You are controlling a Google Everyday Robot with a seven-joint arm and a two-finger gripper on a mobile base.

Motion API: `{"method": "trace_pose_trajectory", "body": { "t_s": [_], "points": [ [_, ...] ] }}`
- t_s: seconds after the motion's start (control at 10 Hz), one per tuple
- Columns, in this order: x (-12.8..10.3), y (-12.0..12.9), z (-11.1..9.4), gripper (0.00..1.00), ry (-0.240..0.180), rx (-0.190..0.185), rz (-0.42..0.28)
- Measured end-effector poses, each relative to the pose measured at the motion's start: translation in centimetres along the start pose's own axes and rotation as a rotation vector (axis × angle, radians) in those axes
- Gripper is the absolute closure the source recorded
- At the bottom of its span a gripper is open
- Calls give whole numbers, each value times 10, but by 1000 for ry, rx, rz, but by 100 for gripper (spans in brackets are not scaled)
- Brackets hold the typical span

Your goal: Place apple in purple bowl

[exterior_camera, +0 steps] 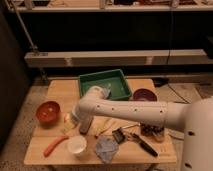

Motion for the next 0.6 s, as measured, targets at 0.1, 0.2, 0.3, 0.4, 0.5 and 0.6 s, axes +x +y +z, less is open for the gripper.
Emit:
{"method": "trace_pose_trajectory", "body": {
  "t_s": [0.1,0.2,0.3,0.4,0.5,0.6],
  "points": [
    [5,0,7,20,-2,1,1],
    [7,2,13,20,-3,7,4],
    [9,3,19,20,-5,13,0],
    [8,7,24,20,-6,16,-3],
    [8,11,27,20,-4,17,-7],
    [9,20,33,20,2,17,-10]
  ]
}}
